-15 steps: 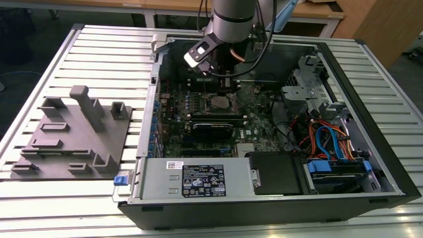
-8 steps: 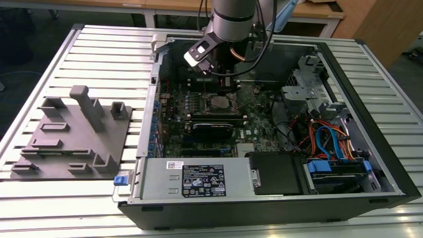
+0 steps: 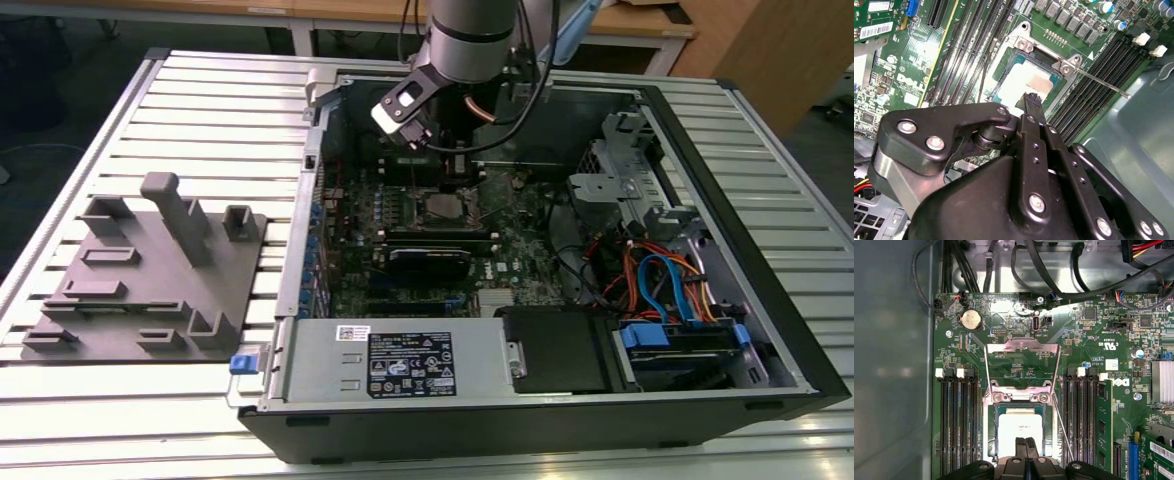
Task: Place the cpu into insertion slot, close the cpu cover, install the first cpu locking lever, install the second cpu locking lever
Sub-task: 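Close the cpu cover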
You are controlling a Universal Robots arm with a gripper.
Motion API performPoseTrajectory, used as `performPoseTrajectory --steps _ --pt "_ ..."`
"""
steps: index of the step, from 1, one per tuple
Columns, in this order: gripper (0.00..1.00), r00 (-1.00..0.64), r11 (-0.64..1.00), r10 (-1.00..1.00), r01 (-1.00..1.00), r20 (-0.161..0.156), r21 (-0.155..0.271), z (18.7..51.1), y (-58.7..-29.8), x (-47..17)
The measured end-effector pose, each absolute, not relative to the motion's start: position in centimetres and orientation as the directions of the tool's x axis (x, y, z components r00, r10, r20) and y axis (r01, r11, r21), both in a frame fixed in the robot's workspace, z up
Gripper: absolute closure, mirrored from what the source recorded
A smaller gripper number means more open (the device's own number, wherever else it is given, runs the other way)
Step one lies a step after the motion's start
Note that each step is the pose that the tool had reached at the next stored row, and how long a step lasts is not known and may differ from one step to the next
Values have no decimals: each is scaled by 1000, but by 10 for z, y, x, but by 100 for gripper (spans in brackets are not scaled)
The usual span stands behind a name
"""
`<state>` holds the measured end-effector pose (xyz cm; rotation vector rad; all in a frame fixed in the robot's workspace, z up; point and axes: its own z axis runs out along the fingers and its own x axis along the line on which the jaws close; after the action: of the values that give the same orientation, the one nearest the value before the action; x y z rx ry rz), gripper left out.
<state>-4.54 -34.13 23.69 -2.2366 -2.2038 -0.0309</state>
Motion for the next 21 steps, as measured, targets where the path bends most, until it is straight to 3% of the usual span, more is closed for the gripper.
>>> performPoseTrajectory --steps 21 --pt "89 15 -15 1000 1000 15 13 245 -341 -45"
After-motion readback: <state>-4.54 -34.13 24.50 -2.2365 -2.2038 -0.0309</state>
